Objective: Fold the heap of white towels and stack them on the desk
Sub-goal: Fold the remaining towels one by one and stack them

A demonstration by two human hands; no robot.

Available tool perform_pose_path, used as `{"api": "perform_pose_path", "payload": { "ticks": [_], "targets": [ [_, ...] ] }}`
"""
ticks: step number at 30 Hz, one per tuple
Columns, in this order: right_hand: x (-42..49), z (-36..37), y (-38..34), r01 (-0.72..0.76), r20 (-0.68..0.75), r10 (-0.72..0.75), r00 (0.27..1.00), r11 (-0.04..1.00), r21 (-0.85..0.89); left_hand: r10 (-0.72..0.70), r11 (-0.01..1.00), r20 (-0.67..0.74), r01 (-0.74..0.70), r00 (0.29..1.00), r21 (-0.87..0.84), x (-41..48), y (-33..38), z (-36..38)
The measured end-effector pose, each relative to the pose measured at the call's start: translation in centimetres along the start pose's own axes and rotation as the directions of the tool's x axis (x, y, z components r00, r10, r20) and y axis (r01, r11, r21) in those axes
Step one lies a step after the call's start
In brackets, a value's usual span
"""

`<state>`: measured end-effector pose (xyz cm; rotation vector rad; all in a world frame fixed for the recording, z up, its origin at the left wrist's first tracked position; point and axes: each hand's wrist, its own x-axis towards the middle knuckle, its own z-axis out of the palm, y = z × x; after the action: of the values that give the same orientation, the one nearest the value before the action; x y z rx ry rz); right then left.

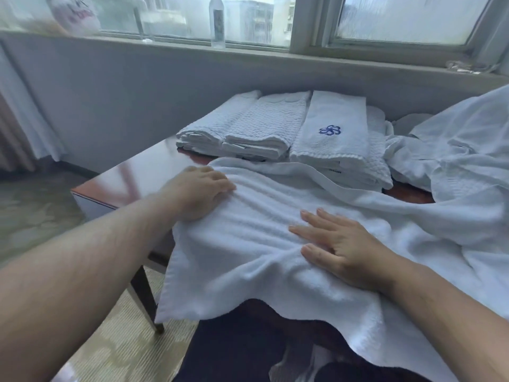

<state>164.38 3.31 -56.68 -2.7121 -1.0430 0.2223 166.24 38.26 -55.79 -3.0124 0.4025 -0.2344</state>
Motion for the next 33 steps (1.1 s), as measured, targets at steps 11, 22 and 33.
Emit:
{"api": "perform_pose_path", "payload": {
  "ticks": [11, 22, 33],
  "targets": [
    [-0.2, -0.4, -0.3, -0.133, -0.508, 0.215, 0.834, 0.972, 0.192, -0.149, 0.849, -0.104, 0.073, 0.983, -0.523, 0.1, 13.4, -2.3],
    [-15.6, -3.8, 9.3, -0.916, -0.311, 0.880, 0.359, 0.396, 0.064, 0.238, 0.894, -0.008, -0.222, 0.971, -0.390, 7.2, 26.6, 0.1],
    [-20.6, -7.8, 14.7, -0.972, -0.194, 0.954, 0.227, 0.208, -0.114, 0.187, 0.932, 0.060, -0.158, 0.981, -0.328, 7.4, 26.0, 0.6]
  ]
}}
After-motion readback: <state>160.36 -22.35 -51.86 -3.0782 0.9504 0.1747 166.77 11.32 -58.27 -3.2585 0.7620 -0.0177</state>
